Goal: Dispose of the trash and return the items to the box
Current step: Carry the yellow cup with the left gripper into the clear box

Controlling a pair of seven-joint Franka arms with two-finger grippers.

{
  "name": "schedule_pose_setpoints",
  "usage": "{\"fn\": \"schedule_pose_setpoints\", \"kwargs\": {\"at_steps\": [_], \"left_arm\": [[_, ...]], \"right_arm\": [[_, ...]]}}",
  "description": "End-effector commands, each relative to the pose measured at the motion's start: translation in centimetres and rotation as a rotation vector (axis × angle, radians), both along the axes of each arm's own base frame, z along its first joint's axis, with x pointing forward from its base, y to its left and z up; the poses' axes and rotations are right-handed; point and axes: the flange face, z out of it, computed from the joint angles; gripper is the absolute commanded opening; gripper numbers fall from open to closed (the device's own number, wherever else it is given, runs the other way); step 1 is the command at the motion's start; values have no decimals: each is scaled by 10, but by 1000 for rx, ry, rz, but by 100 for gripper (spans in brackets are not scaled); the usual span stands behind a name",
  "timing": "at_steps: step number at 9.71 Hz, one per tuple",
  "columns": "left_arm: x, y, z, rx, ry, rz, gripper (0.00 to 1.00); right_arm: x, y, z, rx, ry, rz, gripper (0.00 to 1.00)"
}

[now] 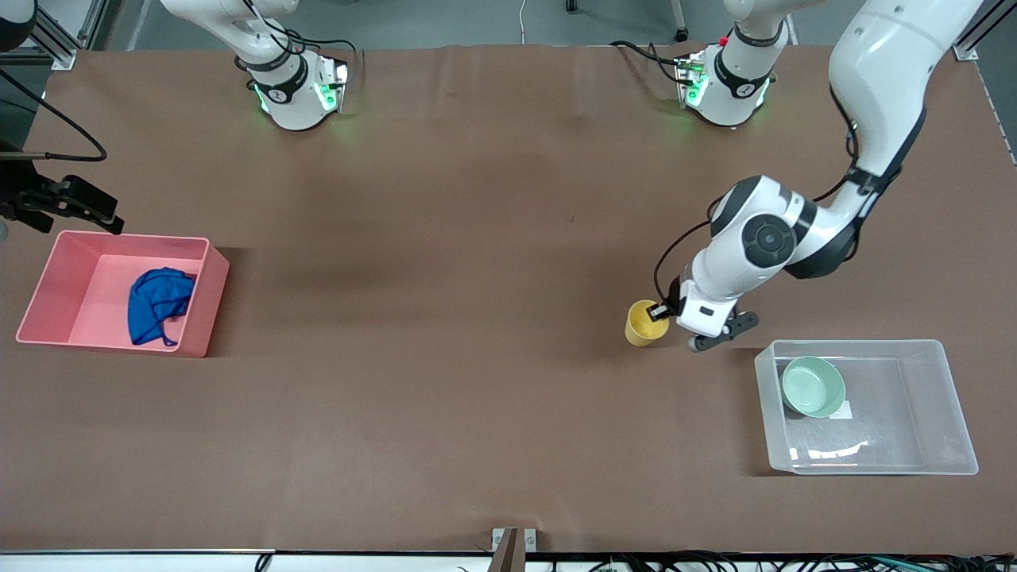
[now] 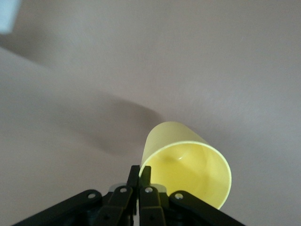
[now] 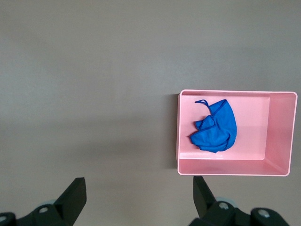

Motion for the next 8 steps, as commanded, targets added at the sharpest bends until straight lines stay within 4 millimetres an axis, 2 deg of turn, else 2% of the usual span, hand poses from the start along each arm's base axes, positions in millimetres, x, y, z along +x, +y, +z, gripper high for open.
{"fn": "schedule_pose_setpoints", "kwargs": {"at_steps": [1,2,3,4,5,7,8], "left_arm": [[25,23,64,96,22,0,0],[39,41,85,106,27,-49,0],[49,73,91,108,22,-41,0],[58,92,102,104,-1,-83,0],[64,119,106,104,-10,-132,0],[80,188,104,92,-20,-224,0],[82,210,99,86,-16,-265,0]], "right_arm": [[-2,3,0,-7,4,2,100],[-2,4,0,-7,4,4,100],[-1,6,-1,-7,4,7,100],[-1,6,-1,-7,4,7,100],[-1,7,0,-7,-2,8,100],[1,8,1,-6,-21,10,100],[1,8,0,-6,-18,10,100]]}}
